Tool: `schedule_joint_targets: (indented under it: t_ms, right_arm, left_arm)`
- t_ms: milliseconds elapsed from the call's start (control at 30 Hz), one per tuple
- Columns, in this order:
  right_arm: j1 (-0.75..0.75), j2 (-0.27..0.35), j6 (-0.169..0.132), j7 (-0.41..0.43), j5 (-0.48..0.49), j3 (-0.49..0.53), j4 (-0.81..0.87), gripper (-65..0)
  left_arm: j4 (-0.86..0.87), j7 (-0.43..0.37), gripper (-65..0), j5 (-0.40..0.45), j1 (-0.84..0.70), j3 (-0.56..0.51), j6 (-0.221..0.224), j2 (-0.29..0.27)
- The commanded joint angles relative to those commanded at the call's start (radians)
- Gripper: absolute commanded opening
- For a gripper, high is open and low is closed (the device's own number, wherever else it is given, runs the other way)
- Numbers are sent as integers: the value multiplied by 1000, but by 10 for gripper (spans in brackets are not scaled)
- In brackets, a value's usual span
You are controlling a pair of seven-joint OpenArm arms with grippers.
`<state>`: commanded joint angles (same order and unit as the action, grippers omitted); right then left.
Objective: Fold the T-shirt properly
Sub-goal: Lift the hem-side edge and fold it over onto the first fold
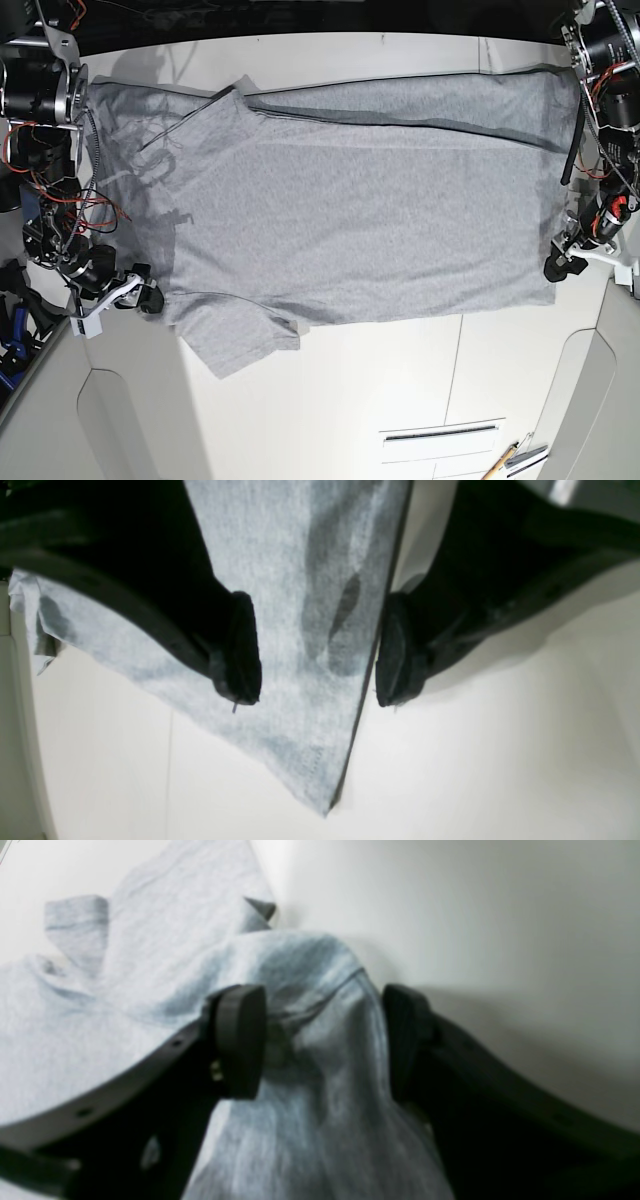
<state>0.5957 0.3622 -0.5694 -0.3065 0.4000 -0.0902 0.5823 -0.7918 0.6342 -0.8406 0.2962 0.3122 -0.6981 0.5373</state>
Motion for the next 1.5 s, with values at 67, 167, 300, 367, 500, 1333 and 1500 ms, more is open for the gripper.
schedule_joint_targets:
  t_ms: [67,167,300,367,500,1333,1500]
  right_arm:
    - [0,0,-10,-1,-1,0,0,-288]
    - [0,0,-10,-2,0,0,0,-288]
    - [0,0,-11,-5,0,0,0,-288]
    - [0,0,-11,-5,0,0,0,-288]
    - [0,0,-11,-6,-1,0,0,-288]
    - [-71,45,-12,-215,59,0,309,-650]
    - [-204,86,-12,-226,119,-1,475,-650]
  left_arm:
    - [0,6,-240,0,10,0,0,-6]
    - [0,12,-240,0,22,-13,0,-16]
    - [0,12,-240,0,32,-69,0,-16]
    - [0,12,-240,0,45,-84,0,-16]
    - [0,14,-242,14,71,-84,0,-16]
    - [-142,300,-650,-99,85,-84,0,60]
    - [-147,411,-650,-200,83,-84,0,110]
